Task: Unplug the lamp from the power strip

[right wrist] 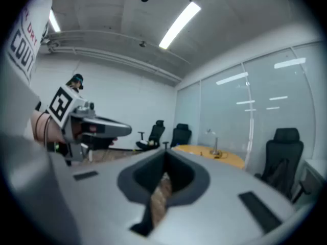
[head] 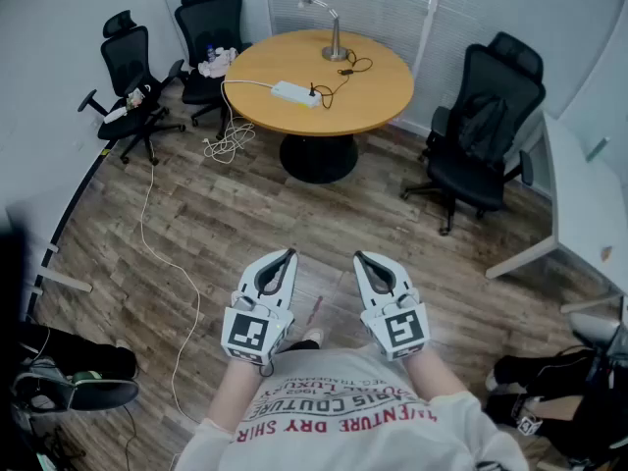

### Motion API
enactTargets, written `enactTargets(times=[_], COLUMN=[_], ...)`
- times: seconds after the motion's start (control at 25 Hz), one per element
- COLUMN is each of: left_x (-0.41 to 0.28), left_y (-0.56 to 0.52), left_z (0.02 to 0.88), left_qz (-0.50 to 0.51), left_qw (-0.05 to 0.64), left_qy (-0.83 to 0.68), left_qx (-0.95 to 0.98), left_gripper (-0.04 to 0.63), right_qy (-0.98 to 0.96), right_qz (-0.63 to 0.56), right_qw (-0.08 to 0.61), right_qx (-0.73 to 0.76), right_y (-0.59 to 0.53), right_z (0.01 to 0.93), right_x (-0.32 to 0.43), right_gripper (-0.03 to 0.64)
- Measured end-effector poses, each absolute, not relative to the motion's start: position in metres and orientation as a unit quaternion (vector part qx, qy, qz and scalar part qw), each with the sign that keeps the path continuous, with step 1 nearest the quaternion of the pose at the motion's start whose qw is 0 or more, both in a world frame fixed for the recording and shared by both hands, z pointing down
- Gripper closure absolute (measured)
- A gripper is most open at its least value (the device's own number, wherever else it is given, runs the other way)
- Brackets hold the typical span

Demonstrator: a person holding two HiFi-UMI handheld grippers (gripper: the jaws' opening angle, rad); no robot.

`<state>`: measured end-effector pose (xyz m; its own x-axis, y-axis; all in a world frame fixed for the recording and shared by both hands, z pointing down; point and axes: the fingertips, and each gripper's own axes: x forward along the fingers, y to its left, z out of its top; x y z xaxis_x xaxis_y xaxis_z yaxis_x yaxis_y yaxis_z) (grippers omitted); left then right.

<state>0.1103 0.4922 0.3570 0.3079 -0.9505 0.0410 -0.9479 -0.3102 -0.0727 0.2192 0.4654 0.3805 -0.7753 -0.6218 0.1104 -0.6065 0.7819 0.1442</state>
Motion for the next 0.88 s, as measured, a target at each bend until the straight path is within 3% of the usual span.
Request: enactTargets(times=[0.52, 0.88], left_x=[0.084, 0.044], left_y=[0.473, 0.420], left_z=[0.372, 0.378], left_qz=[-0.037, -0.036], left_qw=[-0.009, -0.015], left_qy=[0.582, 0.562], left_qx=[-0.812, -0.826], left_gripper=[0.568, 0.568], right_qy=[-0.942, -0.925], right_qz=[-0.030, -0.003], right_qw=[0.065, 0.095], right_qx=[0.328, 0.369], right_y=[0.446, 0.396], right_z=[0.384, 0.400], right_x=[0.203, 0.174], right_gripper=[0.589, 0.589])
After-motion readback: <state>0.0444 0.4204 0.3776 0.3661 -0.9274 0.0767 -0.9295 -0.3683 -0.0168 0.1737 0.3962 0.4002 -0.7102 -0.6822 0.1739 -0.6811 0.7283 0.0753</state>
